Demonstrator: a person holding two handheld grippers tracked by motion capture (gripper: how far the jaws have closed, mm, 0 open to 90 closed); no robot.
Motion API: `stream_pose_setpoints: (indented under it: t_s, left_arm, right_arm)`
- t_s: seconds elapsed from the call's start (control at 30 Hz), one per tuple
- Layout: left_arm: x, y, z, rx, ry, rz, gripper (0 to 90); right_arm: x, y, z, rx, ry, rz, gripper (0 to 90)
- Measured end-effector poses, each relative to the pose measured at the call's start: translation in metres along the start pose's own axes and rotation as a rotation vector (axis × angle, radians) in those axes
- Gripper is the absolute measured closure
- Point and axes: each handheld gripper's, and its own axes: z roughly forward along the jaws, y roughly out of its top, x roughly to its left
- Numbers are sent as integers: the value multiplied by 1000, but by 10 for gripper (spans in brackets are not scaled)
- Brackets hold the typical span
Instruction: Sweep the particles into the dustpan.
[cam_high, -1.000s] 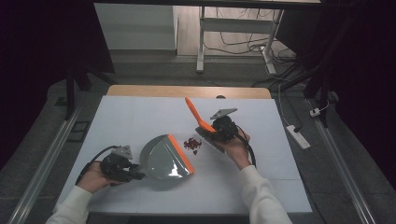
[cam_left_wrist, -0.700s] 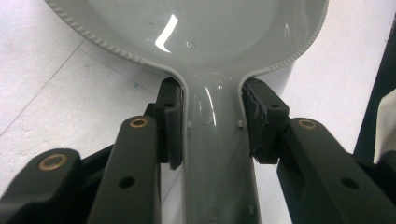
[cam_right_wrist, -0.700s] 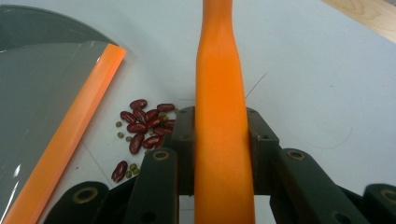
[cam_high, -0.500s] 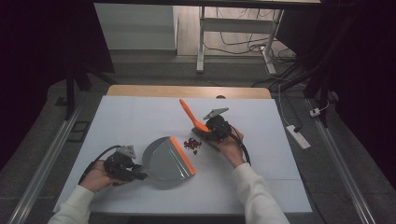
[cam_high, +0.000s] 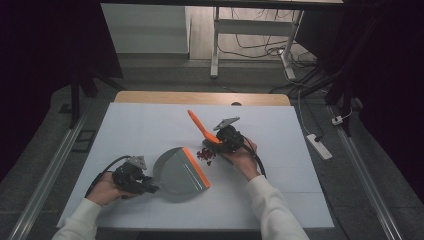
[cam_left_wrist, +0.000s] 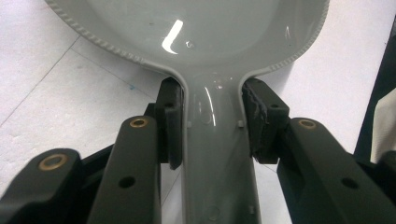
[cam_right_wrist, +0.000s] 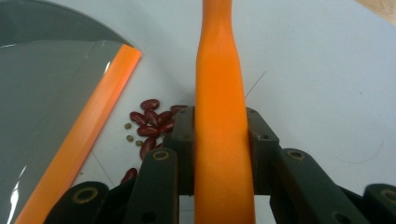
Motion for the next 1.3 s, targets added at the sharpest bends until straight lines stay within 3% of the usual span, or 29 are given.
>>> stream_pose_setpoints:
  t_s: [0.2,0.3,0.57,0.63,0.83,1.17,1.3]
  left_arm:
    - [0,0,0,0,-2,-2,615]
    - [0,0,0,-1,-1,-3,615]
    - [0,0,1,0,-1,-5,615]
    - [0,0,1,-1,-1,-5,615]
    - [0,0,1,1,-1,-6,615]
    - [0,0,1,3,0,-7,615]
    - [0,0,1,2,1,-7,615]
  right_arm:
    - [8,2,1,7,4,-24,703]
    - [12,3,1,-2,55,-15,703]
    - [33,9,4,12,54,-79,703]
    - [37,9,5,7,75,-76,703]
    - [51,13,7,7,79,-107,703]
    - [60,15,7,-3,75,-127,703]
    - [65,17,5,-29,134,-111,703]
